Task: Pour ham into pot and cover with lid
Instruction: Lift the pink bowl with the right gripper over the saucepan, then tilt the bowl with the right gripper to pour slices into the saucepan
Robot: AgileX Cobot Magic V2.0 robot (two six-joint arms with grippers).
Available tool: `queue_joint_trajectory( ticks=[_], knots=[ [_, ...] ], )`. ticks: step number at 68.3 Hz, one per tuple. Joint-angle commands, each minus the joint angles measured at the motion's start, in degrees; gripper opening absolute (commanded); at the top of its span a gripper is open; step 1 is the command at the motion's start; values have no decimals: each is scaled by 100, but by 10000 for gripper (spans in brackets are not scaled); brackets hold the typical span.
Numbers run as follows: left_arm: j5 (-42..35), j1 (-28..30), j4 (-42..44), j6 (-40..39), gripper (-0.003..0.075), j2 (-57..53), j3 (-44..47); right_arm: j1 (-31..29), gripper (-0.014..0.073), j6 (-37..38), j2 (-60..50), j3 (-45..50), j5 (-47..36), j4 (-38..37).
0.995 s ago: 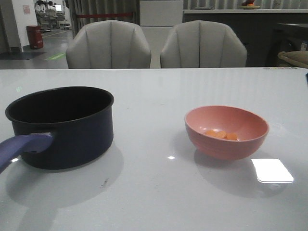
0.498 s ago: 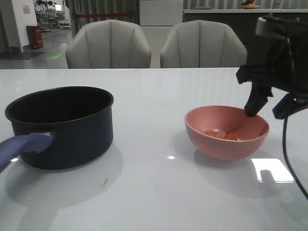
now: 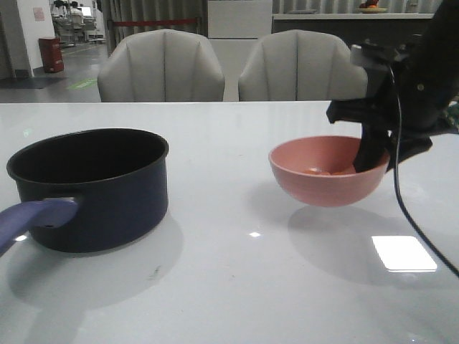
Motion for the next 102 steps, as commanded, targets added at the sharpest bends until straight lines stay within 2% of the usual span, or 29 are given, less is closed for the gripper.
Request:
queue_joint_trajectory(
  ticks=[1,9,15,24,33,44,58,75,79,92,102],
  knots=[
    [-412,-37,-77,-19,626,74,-154,36,134,-32,-406,-539,-216,92],
    [-412,-37,-77,-19,626,74,-154,121,134,-74,-406,-874,-233,600],
    [-412,-37,-77,-19,627,74,-154,302,134,-453,-401,-1099,-143,898],
    [-412,-37,-77,-19,626,74,-154,944,134,-1132,-395,-1488,-138,918],
    [-412,-37,-77,-19,627,74,-154,1525,134,-1154,-388,-1664,-626,918],
    [-412,-37,-77,-19,627,74,-154,2211,134,-1294,-329,-1671,-2107,651],
    [-412,-37,-77,-19,627,74,-154,2648,134,-1432,6,-1643,-3755,565],
    [-412,-37,-77,-19,626,74,-154,2909,134,-1519,627,-1320,-6244,-586],
    [-412,-37,-77,-19,626,74,-154,2932,134,-1661,728,-1282,-6529,-737],
    [-412,-37,-77,-19,626,74,-154,3067,134,-2899,834,-1196,-7123,-800],
    [-412,-37,-77,-19,626,74,-154,3217,134,-4129,865,-1066,-7774,-800]
  ],
)
